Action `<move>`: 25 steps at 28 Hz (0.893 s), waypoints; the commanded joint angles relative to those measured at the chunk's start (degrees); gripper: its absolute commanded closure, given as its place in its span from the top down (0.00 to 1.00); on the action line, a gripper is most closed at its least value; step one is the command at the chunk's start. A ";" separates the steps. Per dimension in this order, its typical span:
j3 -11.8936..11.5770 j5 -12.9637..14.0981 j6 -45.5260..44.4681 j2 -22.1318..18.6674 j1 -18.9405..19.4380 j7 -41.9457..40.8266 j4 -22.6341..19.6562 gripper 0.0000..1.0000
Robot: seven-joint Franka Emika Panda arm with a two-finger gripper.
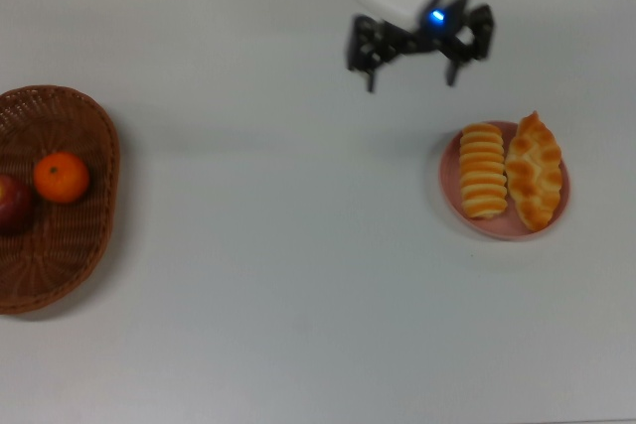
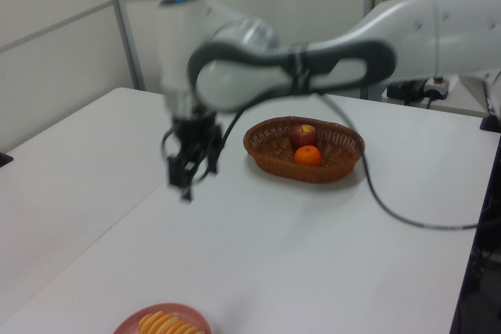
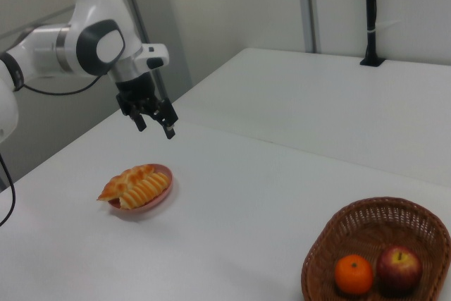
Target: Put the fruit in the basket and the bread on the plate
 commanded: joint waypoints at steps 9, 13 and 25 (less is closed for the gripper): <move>-7.81 -0.05 -15.20 -4.92 -7.27 -7.74 -2.74 1.00; -9.92 0.04 -14.94 -4.48 -8.85 -8.79 -2.83 1.00; -9.92 0.04 -14.06 -2.11 -11.76 -13.89 -2.39 1.00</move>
